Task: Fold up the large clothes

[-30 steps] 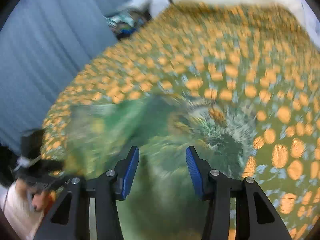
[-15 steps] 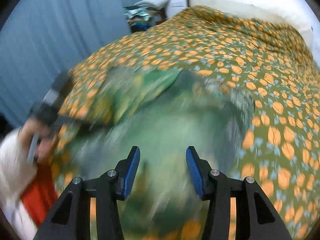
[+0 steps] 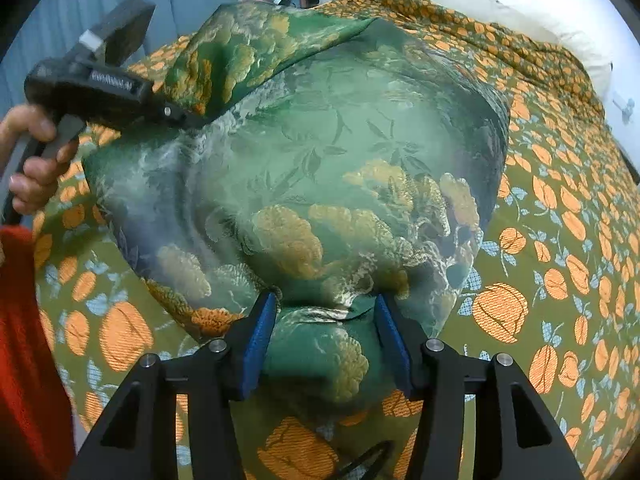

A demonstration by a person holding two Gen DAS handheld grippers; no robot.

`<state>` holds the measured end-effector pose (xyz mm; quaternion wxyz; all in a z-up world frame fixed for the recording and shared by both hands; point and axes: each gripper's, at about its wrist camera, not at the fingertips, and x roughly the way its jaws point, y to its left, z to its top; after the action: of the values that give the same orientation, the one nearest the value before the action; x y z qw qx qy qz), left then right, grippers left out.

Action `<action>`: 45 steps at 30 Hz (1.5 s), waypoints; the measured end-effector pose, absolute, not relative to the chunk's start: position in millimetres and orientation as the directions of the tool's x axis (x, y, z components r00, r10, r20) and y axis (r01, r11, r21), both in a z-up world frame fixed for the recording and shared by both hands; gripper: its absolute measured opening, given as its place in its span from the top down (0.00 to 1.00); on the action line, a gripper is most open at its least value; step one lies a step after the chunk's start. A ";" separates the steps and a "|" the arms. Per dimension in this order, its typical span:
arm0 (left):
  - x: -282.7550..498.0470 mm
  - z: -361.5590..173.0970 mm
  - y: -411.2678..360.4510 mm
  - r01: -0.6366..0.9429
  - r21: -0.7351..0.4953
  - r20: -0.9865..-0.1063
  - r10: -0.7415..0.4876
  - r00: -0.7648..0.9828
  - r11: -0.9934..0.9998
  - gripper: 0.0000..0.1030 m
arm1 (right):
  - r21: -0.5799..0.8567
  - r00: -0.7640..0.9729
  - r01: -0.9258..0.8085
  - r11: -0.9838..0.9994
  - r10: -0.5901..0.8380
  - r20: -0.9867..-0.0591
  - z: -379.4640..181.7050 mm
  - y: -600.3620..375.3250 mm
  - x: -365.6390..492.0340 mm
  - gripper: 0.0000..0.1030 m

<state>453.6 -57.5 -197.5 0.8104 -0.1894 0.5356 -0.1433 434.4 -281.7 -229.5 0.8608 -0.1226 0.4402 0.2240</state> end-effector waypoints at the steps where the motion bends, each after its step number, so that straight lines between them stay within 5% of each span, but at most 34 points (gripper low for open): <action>1: 448.8 -192.5 -57.6 0.029 -0.459 -0.809 -0.432 0.398 0.888 0.32 | 0.004 0.515 -0.486 0.874 0.290 -0.807 -220.4 -285.8 431.1 0.46; 4: 427.2 -169.1 -56.5 0.018 -0.417 -0.809 -0.380 0.448 0.909 0.09 | 0.051 0.538 -0.458 0.888 0.322 -0.779 -191.0 -300.7 417.7 0.32; 8: 390.3 -135.7 -54.5 0.023 -0.356 -0.801 -0.318 0.507 0.934 0.08 | 0.055 0.620 -0.406 0.912 0.319 -0.717 -145.8 -335.3 384.6 0.20; 12: 356.7 -112.2 -63.9 -0.022 -0.166 -0.816 -0.125 0.564 0.986 0.04 | 0.033 0.676 -0.335 0.942 0.265 -0.687 -123.9 -359.1 354.2 0.11; 17: 330.4 -106.0 -84.0 -0.097 -0.014 -0.804 0.047 0.593 0.995 0.04 | 0.060 0.670 -0.253 0.966 0.219 -0.709 -124.4 -381.3 344.3 0.10; 26: 315.9 -90.7 -82.6 -0.155 0.080 -0.763 0.160 0.626 0.985 0.04 | 0.036 0.654 -0.210 0.977 0.168 -0.738 -126.7 -391.0 325.1 0.10; 39: 311.5 -86.1 -86.3 -0.160 0.124 -0.749 0.198 0.632 0.979 0.04 | 0.027 0.641 -0.217 0.976 0.163 -0.750 -132.7 -377.4 321.2 0.10; 45: 317.6 -93.4 -65.7 -0.148 0.014 -0.786 0.103 0.610 0.989 0.04 | 0.039 0.622 -0.228 0.973 0.176 -0.763 -138.6 -371.6 318.7 0.10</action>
<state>317.6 -65.7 -93.4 0.8967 -0.0259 0.4363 0.0699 318.7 -371.6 -138.6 0.9002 -0.0305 0.4197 0.1122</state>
